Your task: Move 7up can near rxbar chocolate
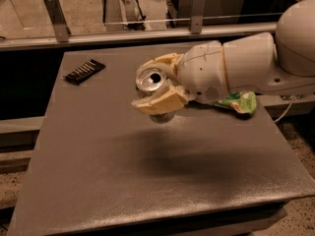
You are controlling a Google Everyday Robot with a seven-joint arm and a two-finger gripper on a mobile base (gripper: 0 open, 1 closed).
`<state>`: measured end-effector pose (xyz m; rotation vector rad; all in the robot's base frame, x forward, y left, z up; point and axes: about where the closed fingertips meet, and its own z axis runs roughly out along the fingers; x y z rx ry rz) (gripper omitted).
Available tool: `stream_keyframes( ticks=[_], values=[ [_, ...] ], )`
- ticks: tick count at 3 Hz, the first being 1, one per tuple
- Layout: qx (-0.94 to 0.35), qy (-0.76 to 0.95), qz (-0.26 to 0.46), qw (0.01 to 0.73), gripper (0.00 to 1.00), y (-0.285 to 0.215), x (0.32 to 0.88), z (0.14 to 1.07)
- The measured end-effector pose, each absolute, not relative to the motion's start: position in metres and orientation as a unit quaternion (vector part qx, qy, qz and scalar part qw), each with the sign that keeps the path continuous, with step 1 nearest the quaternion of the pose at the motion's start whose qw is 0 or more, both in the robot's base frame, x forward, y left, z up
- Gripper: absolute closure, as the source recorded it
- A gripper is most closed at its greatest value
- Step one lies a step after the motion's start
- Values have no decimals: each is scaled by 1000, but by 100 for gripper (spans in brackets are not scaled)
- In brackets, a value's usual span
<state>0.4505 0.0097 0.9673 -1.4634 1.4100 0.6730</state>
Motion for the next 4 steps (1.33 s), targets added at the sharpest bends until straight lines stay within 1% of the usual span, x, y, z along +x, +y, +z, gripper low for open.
stream_keyframes(
  ticks=[2,3,4],
  values=[
    [-573,557,288,528,100,18,560,947],
    [-555,555,296,544,100,31,608,929],
    [-548,546,310,553,100,57,652,925]
  ],
)
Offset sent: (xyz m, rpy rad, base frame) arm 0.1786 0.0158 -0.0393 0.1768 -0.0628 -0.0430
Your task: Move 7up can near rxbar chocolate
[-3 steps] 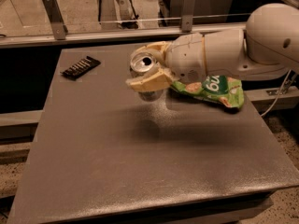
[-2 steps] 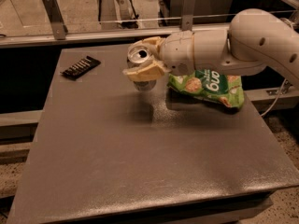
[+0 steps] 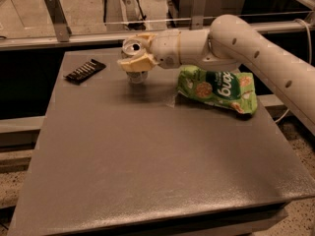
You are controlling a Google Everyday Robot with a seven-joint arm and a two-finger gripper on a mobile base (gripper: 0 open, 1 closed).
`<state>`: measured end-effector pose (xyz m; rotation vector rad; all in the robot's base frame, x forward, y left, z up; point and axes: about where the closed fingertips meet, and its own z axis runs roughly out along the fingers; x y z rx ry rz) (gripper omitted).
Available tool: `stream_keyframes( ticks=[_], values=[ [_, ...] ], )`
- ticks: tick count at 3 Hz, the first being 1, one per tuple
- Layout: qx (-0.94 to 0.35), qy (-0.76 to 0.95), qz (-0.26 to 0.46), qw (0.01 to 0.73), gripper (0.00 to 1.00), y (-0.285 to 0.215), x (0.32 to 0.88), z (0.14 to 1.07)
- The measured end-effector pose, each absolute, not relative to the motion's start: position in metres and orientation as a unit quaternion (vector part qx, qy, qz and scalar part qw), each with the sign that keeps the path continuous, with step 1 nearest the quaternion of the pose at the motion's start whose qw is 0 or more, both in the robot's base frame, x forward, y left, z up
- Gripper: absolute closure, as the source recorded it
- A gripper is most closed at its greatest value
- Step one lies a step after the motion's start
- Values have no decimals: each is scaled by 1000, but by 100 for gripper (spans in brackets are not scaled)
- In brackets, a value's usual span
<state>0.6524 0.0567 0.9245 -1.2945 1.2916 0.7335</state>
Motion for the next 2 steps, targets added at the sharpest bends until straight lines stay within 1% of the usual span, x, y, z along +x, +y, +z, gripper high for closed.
stream_keyframes(
  ticks=[1,2],
  values=[
    [-542,538,331,554,100,87,683,929],
    [-533,531,365,548,100,119,697,932]
  ],
)
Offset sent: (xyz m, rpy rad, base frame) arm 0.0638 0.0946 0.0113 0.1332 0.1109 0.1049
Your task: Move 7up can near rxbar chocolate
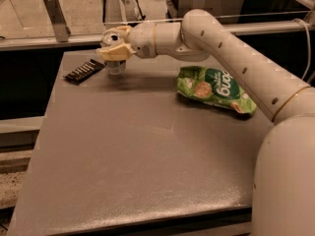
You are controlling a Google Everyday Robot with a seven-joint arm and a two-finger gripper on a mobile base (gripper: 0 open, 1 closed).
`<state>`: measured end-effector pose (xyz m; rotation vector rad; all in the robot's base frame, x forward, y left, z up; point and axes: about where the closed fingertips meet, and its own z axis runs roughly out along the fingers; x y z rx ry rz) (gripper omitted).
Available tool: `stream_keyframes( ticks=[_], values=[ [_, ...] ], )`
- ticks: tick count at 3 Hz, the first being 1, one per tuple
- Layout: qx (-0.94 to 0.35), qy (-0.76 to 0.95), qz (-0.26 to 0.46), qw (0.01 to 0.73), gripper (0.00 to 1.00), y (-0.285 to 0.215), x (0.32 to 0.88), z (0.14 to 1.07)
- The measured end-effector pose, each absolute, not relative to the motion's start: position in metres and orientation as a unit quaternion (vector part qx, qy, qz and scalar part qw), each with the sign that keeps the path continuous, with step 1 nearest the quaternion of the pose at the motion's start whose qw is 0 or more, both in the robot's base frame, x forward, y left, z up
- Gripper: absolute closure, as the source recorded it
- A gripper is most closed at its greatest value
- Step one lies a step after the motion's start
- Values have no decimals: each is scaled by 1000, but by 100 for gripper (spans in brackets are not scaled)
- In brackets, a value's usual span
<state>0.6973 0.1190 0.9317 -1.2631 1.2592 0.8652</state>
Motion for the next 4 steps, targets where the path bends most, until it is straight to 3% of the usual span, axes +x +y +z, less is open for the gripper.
stream_keyframes(
  ticks=[1,2,4],
  values=[
    [-524,535,392,534,100,142,700,922],
    [-515,550,409,515,82,154,701,913],
    [-494,559,428,510,35,157,701,907]
  ],
)
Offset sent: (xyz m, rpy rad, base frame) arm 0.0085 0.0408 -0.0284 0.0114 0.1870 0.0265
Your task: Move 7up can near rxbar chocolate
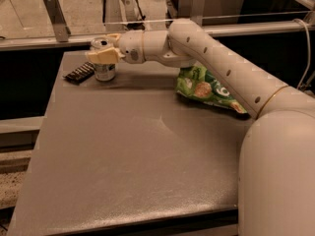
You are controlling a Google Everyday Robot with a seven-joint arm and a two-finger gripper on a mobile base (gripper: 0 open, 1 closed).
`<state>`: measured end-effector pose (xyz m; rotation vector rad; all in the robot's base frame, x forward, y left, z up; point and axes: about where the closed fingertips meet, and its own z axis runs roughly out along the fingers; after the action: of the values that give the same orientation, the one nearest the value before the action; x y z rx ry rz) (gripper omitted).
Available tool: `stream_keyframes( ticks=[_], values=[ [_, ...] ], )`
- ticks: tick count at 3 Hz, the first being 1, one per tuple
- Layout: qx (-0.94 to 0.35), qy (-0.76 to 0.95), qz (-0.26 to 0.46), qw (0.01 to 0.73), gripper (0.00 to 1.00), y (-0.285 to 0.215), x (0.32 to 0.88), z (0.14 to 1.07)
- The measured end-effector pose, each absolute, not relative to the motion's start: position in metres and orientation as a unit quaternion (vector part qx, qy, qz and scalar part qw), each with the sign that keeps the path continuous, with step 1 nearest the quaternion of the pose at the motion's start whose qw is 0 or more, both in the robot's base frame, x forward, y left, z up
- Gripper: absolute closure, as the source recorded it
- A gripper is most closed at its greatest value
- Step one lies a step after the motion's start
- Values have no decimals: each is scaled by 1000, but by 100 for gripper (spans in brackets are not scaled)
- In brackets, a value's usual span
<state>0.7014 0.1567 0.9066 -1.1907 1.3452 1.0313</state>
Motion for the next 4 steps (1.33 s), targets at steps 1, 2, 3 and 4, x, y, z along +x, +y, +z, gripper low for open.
stream_keyframes(
  ticks=[1,2,3,4],
  values=[
    [-487,557,435,513,12,157,702,906],
    [-478,556,444,515,0,157,703,904],
    [-476,556,446,516,0,157,702,904],
    [-486,556,425,523,0,141,698,915]
  ],
)
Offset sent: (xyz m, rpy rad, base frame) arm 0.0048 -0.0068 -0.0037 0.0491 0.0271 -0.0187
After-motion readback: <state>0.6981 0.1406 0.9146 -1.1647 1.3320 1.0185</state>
